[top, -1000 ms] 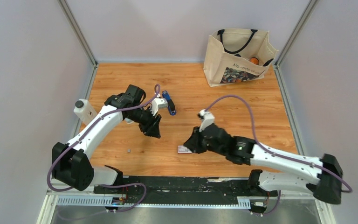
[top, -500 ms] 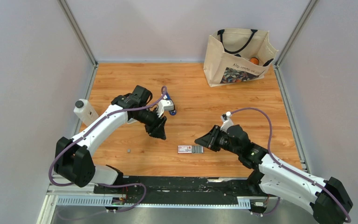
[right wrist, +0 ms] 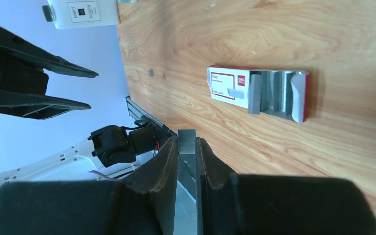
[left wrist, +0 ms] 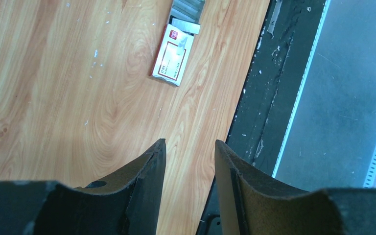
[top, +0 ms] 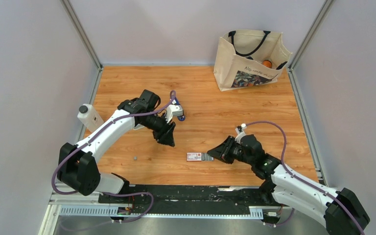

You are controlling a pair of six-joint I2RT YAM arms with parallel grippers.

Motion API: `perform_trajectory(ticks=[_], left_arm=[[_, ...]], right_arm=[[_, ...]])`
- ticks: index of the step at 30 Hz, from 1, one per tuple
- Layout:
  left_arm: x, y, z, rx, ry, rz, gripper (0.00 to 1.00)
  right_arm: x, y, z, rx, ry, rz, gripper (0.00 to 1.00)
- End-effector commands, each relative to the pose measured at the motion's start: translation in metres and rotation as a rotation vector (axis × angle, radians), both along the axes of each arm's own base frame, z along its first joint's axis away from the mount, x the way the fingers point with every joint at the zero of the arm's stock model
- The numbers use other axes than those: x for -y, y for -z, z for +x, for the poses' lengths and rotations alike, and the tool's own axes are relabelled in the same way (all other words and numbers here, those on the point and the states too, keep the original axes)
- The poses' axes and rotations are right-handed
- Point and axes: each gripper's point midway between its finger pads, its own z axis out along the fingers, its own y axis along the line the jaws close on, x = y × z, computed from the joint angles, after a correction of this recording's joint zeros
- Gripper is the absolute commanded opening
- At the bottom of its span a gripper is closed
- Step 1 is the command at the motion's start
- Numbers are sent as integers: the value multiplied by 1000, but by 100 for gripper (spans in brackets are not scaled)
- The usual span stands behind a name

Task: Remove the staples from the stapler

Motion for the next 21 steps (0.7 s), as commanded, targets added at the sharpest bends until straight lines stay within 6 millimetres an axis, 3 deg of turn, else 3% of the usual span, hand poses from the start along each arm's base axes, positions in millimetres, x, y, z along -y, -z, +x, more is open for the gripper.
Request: perform_trajectory(ticks=[1, 21], left_arm=[[5, -5, 0, 28, 21, -37, 50], [0, 2, -3, 41, 34, -18, 50]], right_arm=[[2, 7, -7, -78, 25, 53, 18], [-1, 30, 0, -285, 83, 158, 23]])
